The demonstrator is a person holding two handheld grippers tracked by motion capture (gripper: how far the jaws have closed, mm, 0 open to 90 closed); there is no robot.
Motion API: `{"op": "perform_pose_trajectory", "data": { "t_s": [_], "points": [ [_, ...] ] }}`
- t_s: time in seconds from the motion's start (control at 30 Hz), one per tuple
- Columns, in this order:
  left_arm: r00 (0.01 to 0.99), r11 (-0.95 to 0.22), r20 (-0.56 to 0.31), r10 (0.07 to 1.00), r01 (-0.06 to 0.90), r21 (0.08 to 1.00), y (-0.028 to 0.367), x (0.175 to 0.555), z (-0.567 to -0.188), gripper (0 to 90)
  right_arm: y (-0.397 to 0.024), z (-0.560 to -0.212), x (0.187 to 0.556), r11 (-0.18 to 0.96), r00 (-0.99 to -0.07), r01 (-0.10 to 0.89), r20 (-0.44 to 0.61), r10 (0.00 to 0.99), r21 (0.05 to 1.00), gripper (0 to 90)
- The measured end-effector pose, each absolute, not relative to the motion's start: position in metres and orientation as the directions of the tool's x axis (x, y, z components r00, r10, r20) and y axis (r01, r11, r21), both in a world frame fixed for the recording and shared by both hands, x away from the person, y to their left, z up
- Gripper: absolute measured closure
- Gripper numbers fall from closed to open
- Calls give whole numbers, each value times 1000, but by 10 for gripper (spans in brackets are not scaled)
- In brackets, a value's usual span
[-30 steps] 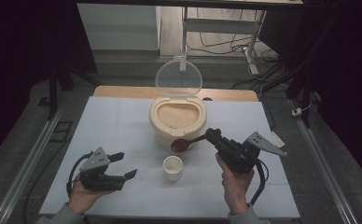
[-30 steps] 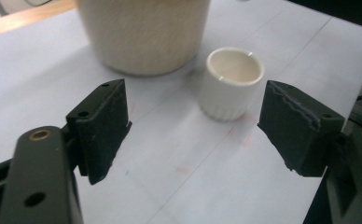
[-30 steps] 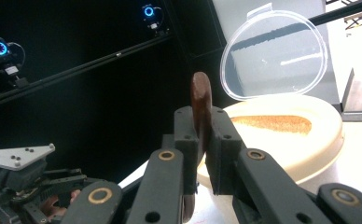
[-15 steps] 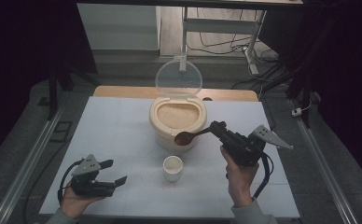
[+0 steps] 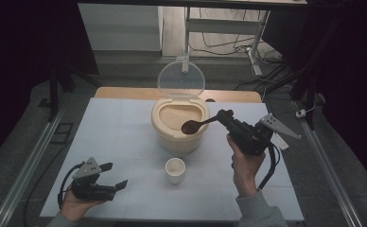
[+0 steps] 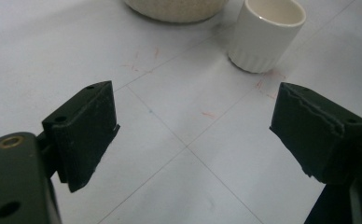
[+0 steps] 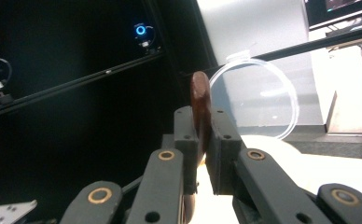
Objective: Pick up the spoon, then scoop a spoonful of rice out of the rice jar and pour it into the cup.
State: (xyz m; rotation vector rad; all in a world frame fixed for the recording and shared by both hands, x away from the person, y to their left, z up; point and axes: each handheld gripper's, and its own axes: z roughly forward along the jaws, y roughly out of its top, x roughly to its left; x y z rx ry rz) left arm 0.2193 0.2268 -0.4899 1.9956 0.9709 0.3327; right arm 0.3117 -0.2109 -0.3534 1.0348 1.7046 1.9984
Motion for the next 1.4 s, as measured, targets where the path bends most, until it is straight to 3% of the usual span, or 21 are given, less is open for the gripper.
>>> {"op": "perform_pose_trajectory", "data": {
  "t_s": [0.77, 1.23, 1.4],
  "points": [
    [658, -329, -131, 741, 527, 784, 227, 221, -494, 135, -194, -350, 361, -186, -619, 194, 267, 739, 963, 834],
    [649, -327, -137, 748, 541, 775, 229, 221, -497, 138, -170, -356, 374, 43, -540, 141, 40, 841, 989, 835],
    [652, -332, -135, 746, 539, 774, 228, 221, -497, 138, -169, -363, 376, 72, -534, 162, 26, 845, 984, 834]
  ]
}}
